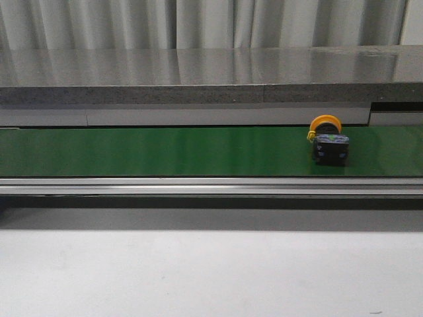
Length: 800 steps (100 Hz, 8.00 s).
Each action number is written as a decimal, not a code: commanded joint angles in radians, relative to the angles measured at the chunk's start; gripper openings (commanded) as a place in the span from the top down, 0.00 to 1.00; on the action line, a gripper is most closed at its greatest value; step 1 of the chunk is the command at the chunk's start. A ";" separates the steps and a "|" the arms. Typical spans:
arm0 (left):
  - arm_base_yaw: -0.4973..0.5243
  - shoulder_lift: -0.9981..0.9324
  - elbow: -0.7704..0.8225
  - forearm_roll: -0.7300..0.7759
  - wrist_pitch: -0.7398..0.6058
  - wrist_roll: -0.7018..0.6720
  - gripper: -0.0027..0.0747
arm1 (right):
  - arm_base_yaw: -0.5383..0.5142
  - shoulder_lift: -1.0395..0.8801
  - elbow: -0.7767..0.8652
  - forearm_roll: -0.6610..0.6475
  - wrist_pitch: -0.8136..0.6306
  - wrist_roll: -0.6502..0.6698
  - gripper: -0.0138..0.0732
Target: Move button from right to left
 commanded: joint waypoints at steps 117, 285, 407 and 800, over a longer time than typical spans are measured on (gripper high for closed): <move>-0.002 0.976 -0.893 -0.145 0.607 -0.004 0.96 | 0.001 0.001 -0.027 -0.009 -0.074 -0.011 0.92; -0.284 1.513 -1.236 -0.158 0.620 0.077 0.14 | 0.001 0.001 -0.027 -0.009 -0.074 -0.011 0.92; -0.357 1.785 -1.344 -0.088 0.655 0.069 0.46 | 0.001 0.001 -0.027 -0.009 -0.074 -0.011 0.92; 0.056 1.174 -0.996 0.078 0.387 0.013 0.39 | 0.001 0.001 -0.027 -0.009 -0.073 -0.011 0.92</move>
